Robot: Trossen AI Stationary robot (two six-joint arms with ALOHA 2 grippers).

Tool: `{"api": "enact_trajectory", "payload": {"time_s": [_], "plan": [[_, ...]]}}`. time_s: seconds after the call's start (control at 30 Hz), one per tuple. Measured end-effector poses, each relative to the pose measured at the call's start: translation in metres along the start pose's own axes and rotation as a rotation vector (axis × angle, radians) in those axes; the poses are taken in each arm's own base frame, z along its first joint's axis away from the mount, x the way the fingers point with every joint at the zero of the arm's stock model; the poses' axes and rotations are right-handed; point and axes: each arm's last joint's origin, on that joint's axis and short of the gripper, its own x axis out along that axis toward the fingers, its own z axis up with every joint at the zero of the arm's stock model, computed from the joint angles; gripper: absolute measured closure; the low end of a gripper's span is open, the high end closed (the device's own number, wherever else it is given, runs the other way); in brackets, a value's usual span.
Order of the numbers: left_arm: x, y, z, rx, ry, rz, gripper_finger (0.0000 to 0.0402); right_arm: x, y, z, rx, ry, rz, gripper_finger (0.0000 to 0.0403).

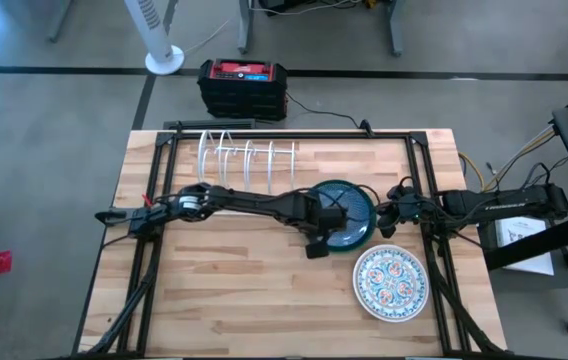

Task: Sort dishes
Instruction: Put the blue patterned plate in the dish rack

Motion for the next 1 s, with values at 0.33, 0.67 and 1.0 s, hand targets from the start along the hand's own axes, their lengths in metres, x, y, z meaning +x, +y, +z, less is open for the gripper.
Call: {"api": "enact_trajectory", "payload": {"time_s": [0.33, 0.67, 1.0], "plan": [[0.003, 0.006, -0.009, -0.024, 0.079, 0.092, 0.0401, 0.0, 0.0, 0.0, -0.001, 0.001, -0.001, 0.0396], [-0.015, 0.005, -0.018, -0.04, 0.142, 0.108, 0.0401, 0.0, 0.0, 0.0, -0.003, -0.002, -0.001, 0.0396], [-0.043, 0.005, -0.014, -0.033, 0.062, 0.14, 0.0401, 0.0, 0.0, 0.0, -0.004, -0.001, -0.003, 0.0396]]}}
